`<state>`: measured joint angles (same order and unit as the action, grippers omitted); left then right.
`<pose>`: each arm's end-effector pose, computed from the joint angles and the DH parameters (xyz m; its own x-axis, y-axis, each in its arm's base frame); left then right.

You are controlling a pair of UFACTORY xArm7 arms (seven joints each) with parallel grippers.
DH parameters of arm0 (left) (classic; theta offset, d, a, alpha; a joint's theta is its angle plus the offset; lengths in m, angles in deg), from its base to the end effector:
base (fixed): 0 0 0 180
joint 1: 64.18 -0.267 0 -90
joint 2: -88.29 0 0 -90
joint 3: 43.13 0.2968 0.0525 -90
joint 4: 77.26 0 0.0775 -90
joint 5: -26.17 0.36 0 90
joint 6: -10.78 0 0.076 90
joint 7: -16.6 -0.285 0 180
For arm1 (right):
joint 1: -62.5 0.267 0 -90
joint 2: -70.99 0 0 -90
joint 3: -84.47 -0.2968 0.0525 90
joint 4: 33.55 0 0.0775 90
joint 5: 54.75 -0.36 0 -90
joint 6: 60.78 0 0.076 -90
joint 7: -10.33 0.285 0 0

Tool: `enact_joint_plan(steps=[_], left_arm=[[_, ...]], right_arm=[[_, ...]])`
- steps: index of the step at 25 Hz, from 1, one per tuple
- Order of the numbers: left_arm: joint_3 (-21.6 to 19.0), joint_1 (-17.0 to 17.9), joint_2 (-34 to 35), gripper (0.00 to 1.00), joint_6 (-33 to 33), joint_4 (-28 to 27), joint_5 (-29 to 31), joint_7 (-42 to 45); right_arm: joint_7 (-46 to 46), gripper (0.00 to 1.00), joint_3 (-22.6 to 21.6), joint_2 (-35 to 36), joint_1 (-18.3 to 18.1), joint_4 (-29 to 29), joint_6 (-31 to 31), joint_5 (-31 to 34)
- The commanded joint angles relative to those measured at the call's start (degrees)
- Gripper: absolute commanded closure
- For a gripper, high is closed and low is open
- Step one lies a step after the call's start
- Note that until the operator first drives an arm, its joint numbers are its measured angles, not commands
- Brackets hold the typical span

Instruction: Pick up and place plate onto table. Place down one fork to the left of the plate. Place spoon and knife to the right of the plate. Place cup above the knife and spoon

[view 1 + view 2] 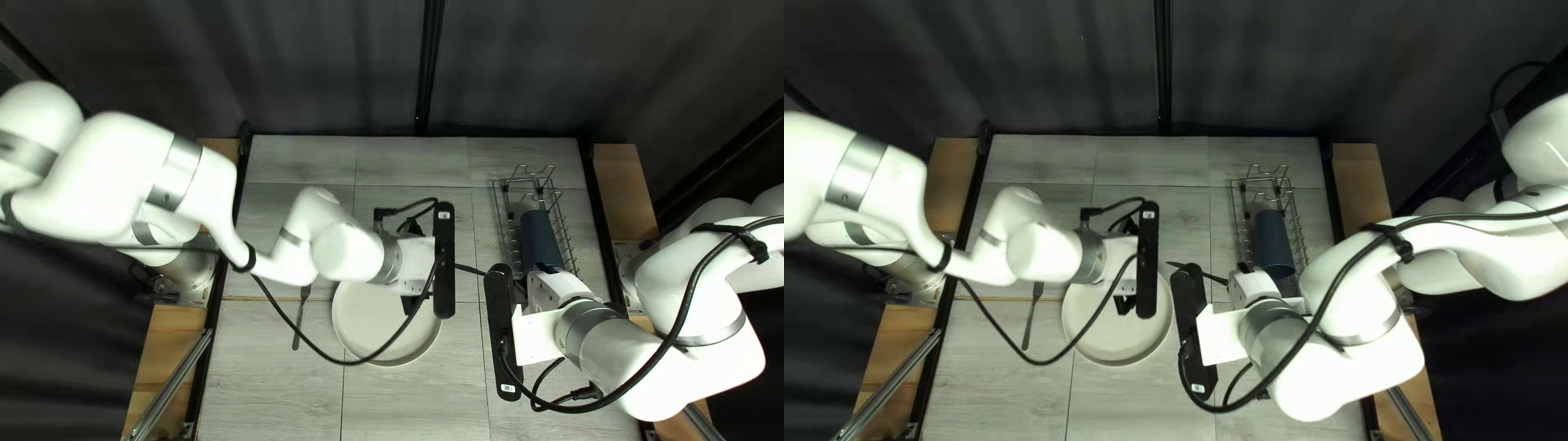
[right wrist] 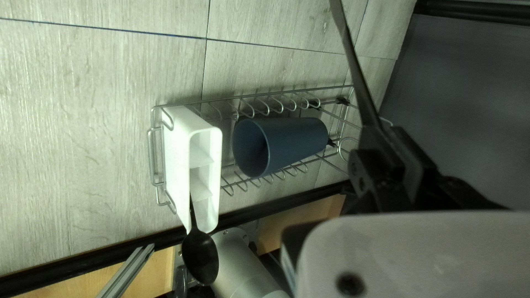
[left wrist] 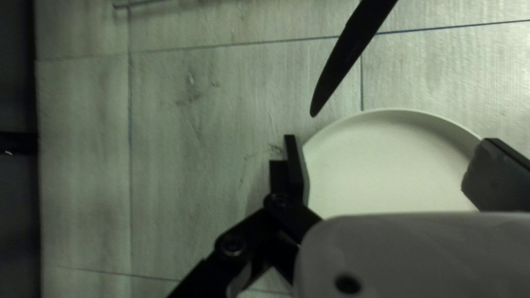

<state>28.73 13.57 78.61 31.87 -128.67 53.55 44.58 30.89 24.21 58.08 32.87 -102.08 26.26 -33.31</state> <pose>0.5892 -0.0323 0.1672 0.8574 -0.1346 0.4967 0.0121 -0.9596 -0.2810 0.4016 0.1171 0.2936 0.9800 0.1988 -0.0129 0.1708 -0.8054 0.5676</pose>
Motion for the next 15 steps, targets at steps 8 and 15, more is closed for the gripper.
enact_joint_plan(steps=[8,15], left_arm=[[2.27,1.59,-5.21,0.00,-4.84,1.55,1.89,4.35],[-0.20,-2.34,-16.90,0.00,-13.38,1.78,0.76,8.91]], right_arm=[[0.00,1.00,0.00,0.00,0.00,0.00,0.00,0.00],[0.00,1.00,0.00,0.00,0.00,0.00,0.00,0.00]])
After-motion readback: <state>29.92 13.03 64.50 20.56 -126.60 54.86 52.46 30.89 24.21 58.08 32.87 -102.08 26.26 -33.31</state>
